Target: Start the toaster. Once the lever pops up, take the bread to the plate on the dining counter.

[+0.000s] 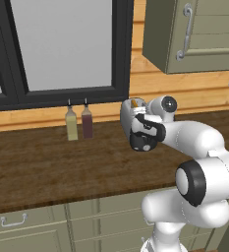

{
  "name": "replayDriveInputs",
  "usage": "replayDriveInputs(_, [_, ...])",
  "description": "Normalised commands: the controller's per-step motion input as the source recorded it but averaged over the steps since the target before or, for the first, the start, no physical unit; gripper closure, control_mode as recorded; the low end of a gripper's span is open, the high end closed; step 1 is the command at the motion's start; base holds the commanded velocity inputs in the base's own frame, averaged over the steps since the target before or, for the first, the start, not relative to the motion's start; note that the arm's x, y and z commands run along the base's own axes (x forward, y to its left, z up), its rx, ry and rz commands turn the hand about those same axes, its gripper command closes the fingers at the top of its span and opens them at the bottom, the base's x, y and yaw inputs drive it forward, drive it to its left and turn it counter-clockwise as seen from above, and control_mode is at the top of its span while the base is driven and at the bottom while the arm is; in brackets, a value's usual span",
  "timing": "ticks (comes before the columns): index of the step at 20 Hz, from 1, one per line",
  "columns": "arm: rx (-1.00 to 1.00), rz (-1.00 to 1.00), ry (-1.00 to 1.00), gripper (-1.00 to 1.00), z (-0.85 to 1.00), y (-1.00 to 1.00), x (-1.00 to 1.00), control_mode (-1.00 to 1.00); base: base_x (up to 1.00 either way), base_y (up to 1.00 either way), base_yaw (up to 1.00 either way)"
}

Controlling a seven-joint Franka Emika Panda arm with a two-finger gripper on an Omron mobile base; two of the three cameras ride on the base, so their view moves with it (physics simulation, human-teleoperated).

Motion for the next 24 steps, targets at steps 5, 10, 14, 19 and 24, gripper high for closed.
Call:
replayDriveInputs(5, [0.0, 0.0, 0.0, -1.0, 0.0, 0.0, 0.0, -1.0, 0.0, 0.0, 0.0])
replayDriveInputs(10, [0.0, 0.0, 0.0, -1.0, 0.0, 0.0, 0.0, -1.0, 0.0, 0.0, 0.0])
replayDriveInputs(14, [0.0, 0.0, 0.0, -1.0, 0.0, 0.0, 0.0, -1.0, 0.0, 0.0, 0.0])
replayDriveInputs(19, [0.0, 0.0, 0.0, -1.0, 0.0, 0.0, 0.0, -1.0, 0.0, 0.0, 0.0])
replayDriveInputs(24, [0.0, 0.0, 0.0, -1.0, 0.0, 0.0, 0.0, -1.0, 0.0, 0.0, 0.0])
